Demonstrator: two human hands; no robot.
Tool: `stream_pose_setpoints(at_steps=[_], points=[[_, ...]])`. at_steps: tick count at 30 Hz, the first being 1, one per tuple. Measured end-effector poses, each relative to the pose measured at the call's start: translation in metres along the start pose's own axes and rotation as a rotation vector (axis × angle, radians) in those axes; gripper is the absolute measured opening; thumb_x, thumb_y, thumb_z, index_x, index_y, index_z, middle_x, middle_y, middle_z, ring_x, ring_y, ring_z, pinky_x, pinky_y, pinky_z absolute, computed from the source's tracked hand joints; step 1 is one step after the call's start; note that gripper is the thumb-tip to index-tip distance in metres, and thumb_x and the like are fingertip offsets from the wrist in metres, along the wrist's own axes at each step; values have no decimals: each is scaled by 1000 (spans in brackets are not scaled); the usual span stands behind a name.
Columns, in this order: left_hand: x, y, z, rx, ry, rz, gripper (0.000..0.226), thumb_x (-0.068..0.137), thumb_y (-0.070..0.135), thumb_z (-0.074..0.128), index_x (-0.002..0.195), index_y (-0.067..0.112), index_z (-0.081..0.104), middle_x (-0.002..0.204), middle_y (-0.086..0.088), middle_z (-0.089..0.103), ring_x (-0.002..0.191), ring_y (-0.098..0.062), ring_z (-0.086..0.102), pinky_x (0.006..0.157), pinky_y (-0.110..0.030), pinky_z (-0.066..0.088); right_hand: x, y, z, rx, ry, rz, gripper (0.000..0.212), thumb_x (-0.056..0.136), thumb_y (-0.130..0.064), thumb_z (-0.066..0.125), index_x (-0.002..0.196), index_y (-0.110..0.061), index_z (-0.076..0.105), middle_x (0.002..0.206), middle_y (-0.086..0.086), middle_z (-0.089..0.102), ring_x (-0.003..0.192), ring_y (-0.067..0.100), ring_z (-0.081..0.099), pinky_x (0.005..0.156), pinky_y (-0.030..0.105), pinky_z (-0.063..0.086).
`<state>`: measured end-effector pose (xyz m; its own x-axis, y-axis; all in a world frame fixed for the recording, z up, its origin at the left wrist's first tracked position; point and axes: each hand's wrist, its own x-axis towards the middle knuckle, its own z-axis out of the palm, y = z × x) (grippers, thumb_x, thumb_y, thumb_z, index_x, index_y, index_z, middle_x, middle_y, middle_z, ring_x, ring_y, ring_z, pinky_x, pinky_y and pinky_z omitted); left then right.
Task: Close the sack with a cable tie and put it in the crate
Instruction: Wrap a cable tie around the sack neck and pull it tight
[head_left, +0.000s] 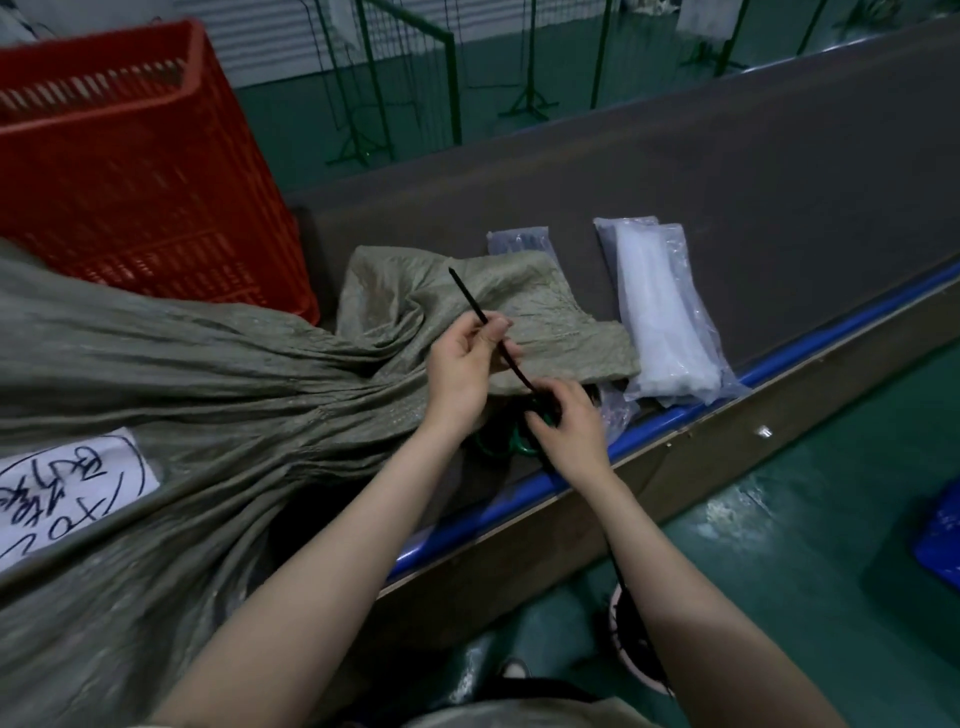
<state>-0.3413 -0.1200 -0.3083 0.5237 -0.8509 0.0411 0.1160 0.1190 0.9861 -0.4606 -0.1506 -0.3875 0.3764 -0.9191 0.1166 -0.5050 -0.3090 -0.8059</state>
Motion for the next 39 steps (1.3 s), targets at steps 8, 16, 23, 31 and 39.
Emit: stream_pose_setpoints(at_steps=[8, 16, 23, 31, 39], points=[[-10, -28, -19, 114, -13, -80, 22, 93, 11, 49, 74, 20, 55, 60, 3, 59, 46, 4, 60, 51, -13, 48, -14, 28, 10, -60, 99, 154, 37, 86, 7, 49, 122, 1, 50, 129, 19, 45, 119, 29, 47, 87, 7, 26], [-10, -32, -18, 192, -91, -78, 30, 99, 19, 35, 74, 20, 50, 40, 7, 49, 38, 1, 53, 45, -13, 41, -3, 31, 5, 63, 84, 253, 51, 74, 20, 44, 121, 1, 47, 125, 20, 50, 112, 30, 56, 95, 31, 46], [-17, -50, -5, 550, -352, -128, 31, 99, 25, 36, 76, 20, 57, 53, 6, 42, 45, -2, 40, 49, -22, 31, -1, 24, 7, -124, 166, 222, 45, 72, 16, 53, 113, -2, 55, 121, 19, 44, 105, 31, 52, 92, 27, 39], [-19, -62, -5, 618, -353, -188, 23, 97, 26, 41, 83, 16, 57, 61, 6, 49, 57, -6, 45, 58, -17, 36, 5, 24, 0, -387, 241, 464, 50, 83, -23, 65, 123, -4, 43, 128, 21, 47, 118, 39, 47, 93, 46, 39], [-15, -74, 12, 703, -341, -263, 8, 85, 9, 53, 85, 16, 55, 57, 4, 43, 52, -9, 39, 51, -22, 31, -2, 33, -23, -26, 206, 424, 28, 92, -24, 50, 107, 0, 49, 119, 23, 54, 107, 38, 54, 82, 38, 42]])
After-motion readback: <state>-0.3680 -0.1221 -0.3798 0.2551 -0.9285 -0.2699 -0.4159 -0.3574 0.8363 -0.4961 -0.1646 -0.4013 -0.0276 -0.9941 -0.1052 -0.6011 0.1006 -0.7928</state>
